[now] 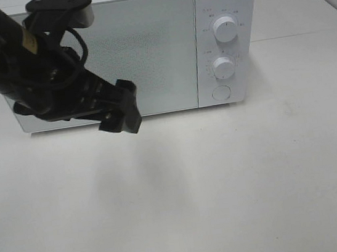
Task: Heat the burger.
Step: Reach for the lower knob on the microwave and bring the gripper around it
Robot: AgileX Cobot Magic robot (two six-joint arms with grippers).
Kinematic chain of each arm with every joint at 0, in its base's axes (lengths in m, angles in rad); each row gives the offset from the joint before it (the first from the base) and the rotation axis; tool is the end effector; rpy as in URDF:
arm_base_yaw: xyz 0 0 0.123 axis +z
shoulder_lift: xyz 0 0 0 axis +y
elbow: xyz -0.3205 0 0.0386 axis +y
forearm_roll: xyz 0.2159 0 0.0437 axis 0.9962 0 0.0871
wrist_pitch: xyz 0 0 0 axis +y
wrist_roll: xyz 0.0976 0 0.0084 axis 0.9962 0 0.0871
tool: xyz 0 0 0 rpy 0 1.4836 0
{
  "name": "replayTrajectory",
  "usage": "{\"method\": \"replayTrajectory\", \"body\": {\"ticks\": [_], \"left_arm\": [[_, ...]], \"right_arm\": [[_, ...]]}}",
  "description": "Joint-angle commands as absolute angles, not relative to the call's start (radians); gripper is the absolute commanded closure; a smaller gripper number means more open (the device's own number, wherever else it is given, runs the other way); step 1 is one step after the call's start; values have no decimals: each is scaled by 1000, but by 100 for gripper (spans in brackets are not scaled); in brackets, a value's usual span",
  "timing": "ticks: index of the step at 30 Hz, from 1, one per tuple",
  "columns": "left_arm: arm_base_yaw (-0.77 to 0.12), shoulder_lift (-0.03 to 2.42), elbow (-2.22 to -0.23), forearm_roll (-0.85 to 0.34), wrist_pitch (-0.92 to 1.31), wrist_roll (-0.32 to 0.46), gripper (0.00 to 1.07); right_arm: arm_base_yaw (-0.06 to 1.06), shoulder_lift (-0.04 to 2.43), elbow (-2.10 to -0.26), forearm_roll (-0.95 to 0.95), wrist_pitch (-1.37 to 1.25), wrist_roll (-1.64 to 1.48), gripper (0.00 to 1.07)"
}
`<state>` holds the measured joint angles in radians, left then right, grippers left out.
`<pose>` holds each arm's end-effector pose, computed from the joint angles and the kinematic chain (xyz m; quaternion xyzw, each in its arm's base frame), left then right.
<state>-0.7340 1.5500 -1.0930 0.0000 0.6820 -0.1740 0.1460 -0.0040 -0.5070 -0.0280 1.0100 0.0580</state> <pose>0.2179 -0.1966 0.3031 0.2671 0.9289 -0.1125 0.2306 -0.0630 -0.0116 0.2647 -0.0365 0.8359 0.0418 0.5461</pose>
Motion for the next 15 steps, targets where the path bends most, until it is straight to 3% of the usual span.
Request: {"method": "replayTrajectory", "body": {"ticks": [1, 8, 11, 13, 14, 15], "left_arm": [[-740, 1501, -1094, 24, 762, -168, 9], [-688, 1384, -1094, 58, 903, -187, 9], [-612, 1341, -1094, 59, 960, -182, 9], [-516, 1298, -1094, 58, 998, -166, 9], [-516, 1298, -1094, 58, 998, -166, 9], [-441, 1275, -1094, 58, 1017, -140, 9]], "right_arm": [[139, -31, -502, -31, 996, 43, 32], [139, -31, -502, -31, 996, 43, 32], [139, -31, -502, -31, 996, 43, 32], [139, -31, -502, -31, 996, 43, 32], [139, -31, -502, -31, 996, 43, 32], [139, -31, -502, -31, 996, 43, 32]]}}
